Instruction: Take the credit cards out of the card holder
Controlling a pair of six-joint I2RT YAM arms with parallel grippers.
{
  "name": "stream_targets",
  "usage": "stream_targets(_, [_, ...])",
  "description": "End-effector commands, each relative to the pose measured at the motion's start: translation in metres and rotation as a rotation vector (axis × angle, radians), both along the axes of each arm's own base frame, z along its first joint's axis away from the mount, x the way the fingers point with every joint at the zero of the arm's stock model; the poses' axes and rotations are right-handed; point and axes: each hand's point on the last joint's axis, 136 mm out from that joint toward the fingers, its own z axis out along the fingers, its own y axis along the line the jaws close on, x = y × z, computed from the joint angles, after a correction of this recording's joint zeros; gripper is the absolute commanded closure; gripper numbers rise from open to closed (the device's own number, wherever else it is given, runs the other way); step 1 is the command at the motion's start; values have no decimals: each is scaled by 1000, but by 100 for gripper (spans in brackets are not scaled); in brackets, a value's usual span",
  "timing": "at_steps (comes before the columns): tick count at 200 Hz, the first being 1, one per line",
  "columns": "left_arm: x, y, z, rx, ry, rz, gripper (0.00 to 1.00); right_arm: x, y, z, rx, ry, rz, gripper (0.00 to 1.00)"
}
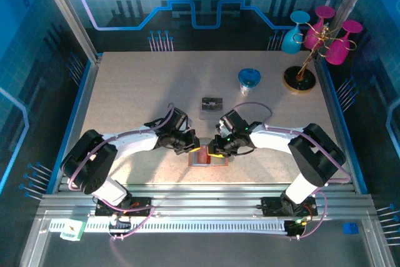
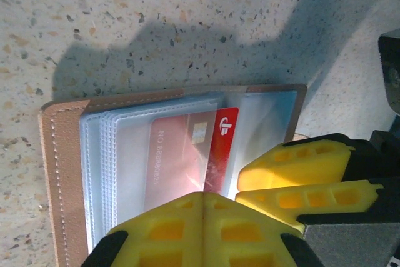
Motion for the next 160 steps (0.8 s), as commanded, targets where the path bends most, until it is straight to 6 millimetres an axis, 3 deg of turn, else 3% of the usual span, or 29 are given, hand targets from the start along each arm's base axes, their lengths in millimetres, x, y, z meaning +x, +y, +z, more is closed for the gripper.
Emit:
stream_targets(1, [-9,6,-13,90,32,-45,97,1,0,4,35,0,-13,74])
stream_targets(46, [-15,10,-26,202,40,-84,98,1,-1,-3,56,14,-24,74])
stream_targets(111, [-11,18,-14,224,-6,-46,96,0,1,-5,79,20,-21,74])
stream_targets(160, [-17,21,-18,227,8,-48,96,1,3,-5,82,25,-18,74])
